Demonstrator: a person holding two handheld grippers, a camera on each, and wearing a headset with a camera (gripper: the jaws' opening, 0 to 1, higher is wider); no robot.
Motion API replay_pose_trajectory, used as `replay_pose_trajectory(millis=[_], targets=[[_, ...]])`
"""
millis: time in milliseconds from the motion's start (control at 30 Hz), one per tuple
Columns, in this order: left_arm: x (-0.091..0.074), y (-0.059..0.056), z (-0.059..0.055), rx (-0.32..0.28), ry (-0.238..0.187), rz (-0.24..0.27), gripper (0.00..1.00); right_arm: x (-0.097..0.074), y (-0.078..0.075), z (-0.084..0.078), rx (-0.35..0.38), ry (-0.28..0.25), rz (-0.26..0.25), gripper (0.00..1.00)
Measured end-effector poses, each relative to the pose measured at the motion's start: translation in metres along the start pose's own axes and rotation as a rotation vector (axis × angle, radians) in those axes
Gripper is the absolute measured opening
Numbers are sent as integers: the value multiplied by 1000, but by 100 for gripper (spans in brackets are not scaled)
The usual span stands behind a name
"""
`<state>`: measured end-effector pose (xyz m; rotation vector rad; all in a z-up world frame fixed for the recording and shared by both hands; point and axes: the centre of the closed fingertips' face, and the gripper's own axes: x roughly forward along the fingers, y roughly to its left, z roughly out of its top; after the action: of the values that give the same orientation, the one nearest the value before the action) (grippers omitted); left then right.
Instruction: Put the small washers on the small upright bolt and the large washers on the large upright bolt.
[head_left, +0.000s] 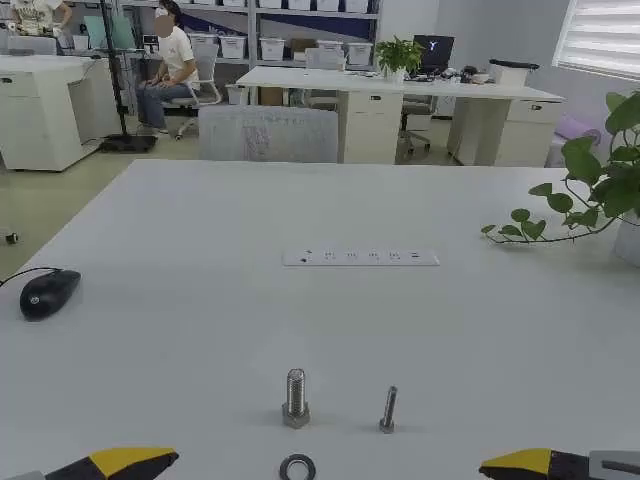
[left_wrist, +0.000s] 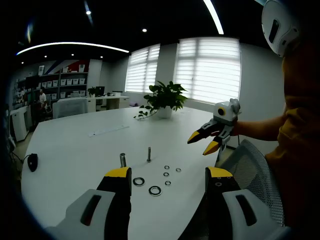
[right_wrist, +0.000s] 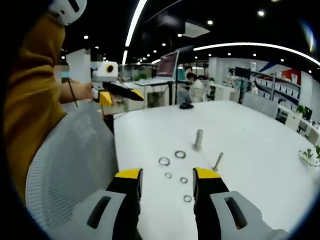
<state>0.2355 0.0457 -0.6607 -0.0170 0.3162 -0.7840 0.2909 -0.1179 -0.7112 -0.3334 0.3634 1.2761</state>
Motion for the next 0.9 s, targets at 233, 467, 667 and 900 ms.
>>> replay_pose_trajectory(millis=[233, 467, 667, 900], targets=[[0, 2, 0, -7, -7, 4, 59, 1, -1, 1, 7, -4, -5, 42], [0, 1, 0, -11, -6, 0, 59, 2, -2, -2, 6, 7, -8, 42], [0, 1, -1, -13, -9, -1, 59, 2, -3, -7, 11, 34, -8, 42], [-1, -1, -2, -18, -8, -4, 59, 4, -3, -4, 7, 40, -5, 41]])
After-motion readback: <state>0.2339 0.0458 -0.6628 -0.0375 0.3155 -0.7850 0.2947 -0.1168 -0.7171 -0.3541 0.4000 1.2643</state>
